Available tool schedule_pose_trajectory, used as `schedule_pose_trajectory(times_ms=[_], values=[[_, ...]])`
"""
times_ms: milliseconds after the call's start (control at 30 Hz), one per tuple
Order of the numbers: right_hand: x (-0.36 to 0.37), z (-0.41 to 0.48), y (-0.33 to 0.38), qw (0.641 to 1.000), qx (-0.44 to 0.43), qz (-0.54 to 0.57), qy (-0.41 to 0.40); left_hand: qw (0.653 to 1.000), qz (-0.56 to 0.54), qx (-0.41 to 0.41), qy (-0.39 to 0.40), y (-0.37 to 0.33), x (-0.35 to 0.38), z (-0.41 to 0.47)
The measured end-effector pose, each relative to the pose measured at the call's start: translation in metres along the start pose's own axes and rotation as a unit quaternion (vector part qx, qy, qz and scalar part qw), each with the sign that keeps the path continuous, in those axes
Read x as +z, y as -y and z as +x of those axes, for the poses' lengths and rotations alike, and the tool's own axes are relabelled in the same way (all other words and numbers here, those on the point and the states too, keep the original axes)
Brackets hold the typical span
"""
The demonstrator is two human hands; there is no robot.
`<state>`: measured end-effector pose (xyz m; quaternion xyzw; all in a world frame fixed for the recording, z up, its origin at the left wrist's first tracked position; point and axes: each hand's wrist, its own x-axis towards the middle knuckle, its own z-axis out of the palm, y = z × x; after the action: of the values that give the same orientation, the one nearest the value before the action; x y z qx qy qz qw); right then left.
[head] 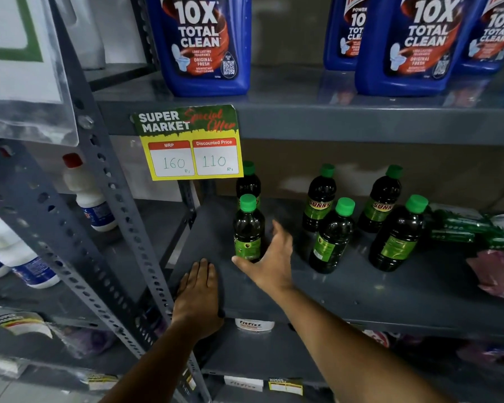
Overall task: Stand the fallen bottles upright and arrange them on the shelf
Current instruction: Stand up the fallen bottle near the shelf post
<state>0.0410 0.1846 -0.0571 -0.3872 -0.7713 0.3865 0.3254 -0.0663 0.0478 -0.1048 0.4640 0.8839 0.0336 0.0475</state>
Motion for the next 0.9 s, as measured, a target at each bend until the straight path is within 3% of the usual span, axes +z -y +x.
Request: schedule_pose_trajectory(times_ms=[900], values=[[0.012,0.004,-0.018,0.994,0.056,-0.021,0.086,1.0,0.009,-0.004,-0.006,0.0,0.002,0.001]])
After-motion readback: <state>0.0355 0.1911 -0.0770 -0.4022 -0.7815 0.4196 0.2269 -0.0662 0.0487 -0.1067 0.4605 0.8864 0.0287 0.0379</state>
